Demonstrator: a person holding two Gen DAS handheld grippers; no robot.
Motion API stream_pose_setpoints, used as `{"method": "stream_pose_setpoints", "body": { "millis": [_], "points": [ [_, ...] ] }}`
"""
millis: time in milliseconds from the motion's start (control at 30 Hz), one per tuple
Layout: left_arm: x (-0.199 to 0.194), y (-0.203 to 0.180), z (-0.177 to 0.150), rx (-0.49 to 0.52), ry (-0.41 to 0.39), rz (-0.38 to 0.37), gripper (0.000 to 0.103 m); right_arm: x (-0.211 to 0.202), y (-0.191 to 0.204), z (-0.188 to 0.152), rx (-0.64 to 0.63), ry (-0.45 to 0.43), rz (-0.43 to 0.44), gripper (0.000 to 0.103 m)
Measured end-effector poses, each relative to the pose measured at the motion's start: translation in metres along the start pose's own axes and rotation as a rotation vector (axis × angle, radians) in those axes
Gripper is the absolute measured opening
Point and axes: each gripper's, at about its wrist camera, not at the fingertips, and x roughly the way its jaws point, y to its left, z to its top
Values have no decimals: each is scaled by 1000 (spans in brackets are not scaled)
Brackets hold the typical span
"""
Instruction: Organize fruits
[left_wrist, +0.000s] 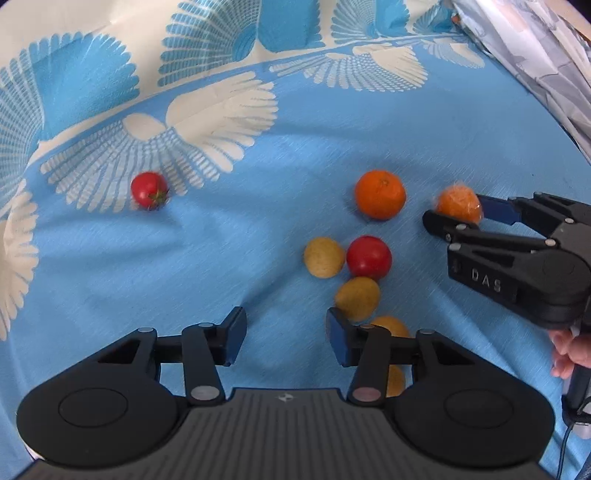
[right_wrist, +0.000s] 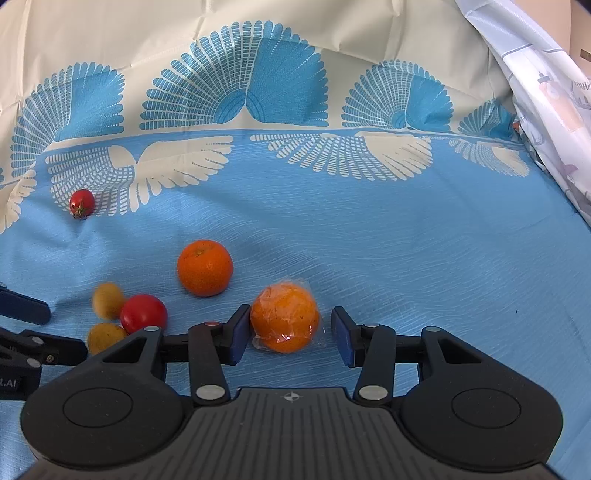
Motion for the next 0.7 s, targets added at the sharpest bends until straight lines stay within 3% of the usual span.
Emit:
{"method": "stream_pose_setpoints", "body": {
  "millis": [267, 300, 367, 433, 467, 567, 700],
  "points": [
    [11, -14, 20, 78, -45, -27, 51, 1, 0, -1, 2, -3, 0, 49],
    [11, -17, 21, 89, -48, -32, 47, 1, 0, -1, 1, -3, 0, 49],
    [12, -23, 20, 111, -58, -33, 28, 1, 0, -1, 1, -3, 0, 49],
    [9, -27, 17, 111, -78, -21, 28, 1, 0, -1, 5, -4, 0, 46],
    [7, -27, 16, 107, -94, -19, 28, 1, -1, 0, 5, -7, -2, 39],
    [-4, -23, 14, 54, -108, -4, 28, -1, -6, 2, 44, -17, -5, 39],
    [-34, -5, 9, -105, -90, 73, 28, -8, -16, 5, 98, -110, -97, 39]
  ]
}}
